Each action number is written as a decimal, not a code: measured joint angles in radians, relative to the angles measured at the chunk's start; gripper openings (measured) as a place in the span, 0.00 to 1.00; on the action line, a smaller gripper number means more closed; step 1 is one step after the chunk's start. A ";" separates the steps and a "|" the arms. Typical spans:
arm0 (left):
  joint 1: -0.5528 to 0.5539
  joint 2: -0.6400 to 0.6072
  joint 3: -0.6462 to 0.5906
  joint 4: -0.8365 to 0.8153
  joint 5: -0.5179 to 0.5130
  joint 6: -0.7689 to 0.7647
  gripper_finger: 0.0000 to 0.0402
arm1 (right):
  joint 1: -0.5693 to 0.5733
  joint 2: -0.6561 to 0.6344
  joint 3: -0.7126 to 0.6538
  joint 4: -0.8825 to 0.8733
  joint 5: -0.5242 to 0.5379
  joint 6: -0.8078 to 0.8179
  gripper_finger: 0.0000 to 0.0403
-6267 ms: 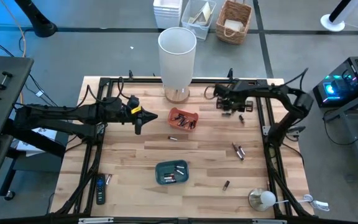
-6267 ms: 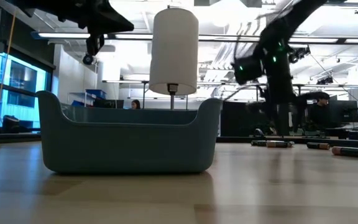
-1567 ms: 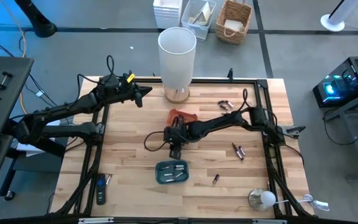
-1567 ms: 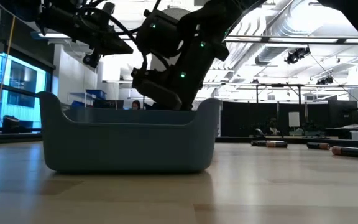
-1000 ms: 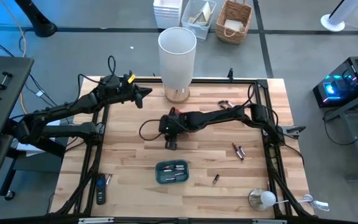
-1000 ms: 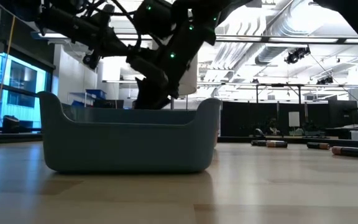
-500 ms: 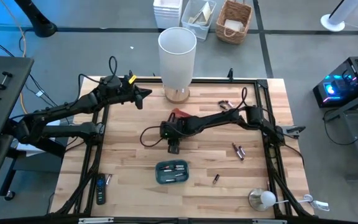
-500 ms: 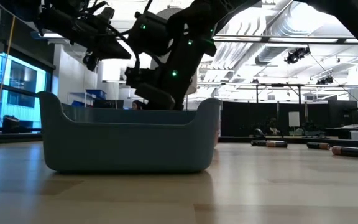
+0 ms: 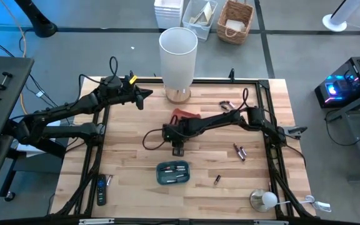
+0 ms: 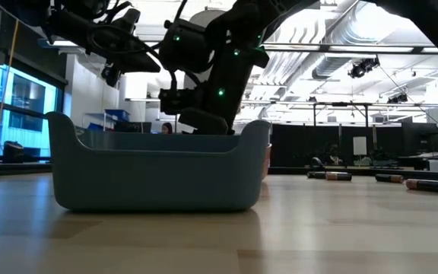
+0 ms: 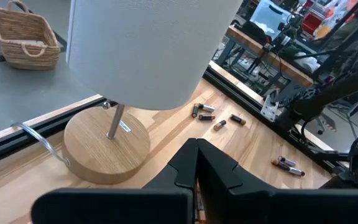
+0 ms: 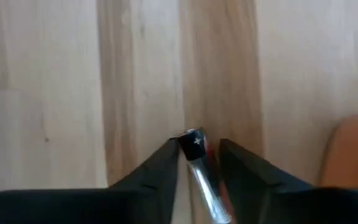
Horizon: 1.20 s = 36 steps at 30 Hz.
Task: Sort batteries
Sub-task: Put the silver battery into the blue bin
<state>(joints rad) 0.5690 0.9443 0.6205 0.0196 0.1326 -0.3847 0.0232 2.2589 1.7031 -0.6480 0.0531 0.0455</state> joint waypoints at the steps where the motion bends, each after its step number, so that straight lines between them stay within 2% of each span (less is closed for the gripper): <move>1: 0.000 0.000 0.000 0.001 0.000 -0.006 0.00 | 0.002 0.000 0.000 0.000 -0.004 0.001 0.20; 3: 0.000 0.000 0.000 0.007 0.000 -0.021 0.00 | 0.002 0.000 0.000 -0.003 -0.024 0.008 0.09; 4: 0.000 0.000 0.000 0.012 0.000 -0.025 0.00 | 0.001 0.000 0.004 -0.010 -0.050 0.022 0.08; 10: 0.000 0.000 0.000 0.039 0.000 -0.022 0.00 | 0.003 0.000 0.115 -0.080 -0.065 0.078 0.08; 17: 0.000 0.000 0.000 0.038 0.000 0.039 0.00 | 0.013 -0.007 0.417 -0.272 -0.056 0.077 0.08; 20: 0.000 0.000 0.000 0.038 0.000 0.044 0.00 | 0.038 -0.009 0.480 -0.386 -0.146 0.039 0.08; 24: 0.000 0.000 0.000 0.037 0.000 -0.015 0.00 | 0.085 -0.008 0.468 -0.470 -0.358 -0.043 0.08; 26: 0.000 0.000 0.000 0.036 0.000 -0.030 0.00 | 0.117 -0.008 0.446 -0.459 -0.398 -0.096 0.08; 32: 0.000 0.000 0.000 0.031 0.000 -0.071 0.00 | 0.187 -0.007 0.364 -0.309 -0.447 -0.158 0.08; 34: -0.004 0.000 0.000 0.030 0.000 -0.123 0.00 | 0.197 -0.007 0.328 -0.265 -0.416 -0.155 0.08; 36: -0.019 0.000 0.000 0.034 -0.001 -0.165 0.00 | 0.211 -0.006 0.302 -0.259 -0.355 -0.138 0.14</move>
<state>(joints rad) 0.5496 0.9443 0.6205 0.0538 0.1311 -0.5493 0.2344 2.2526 2.0054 -0.9071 -0.3015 -0.0927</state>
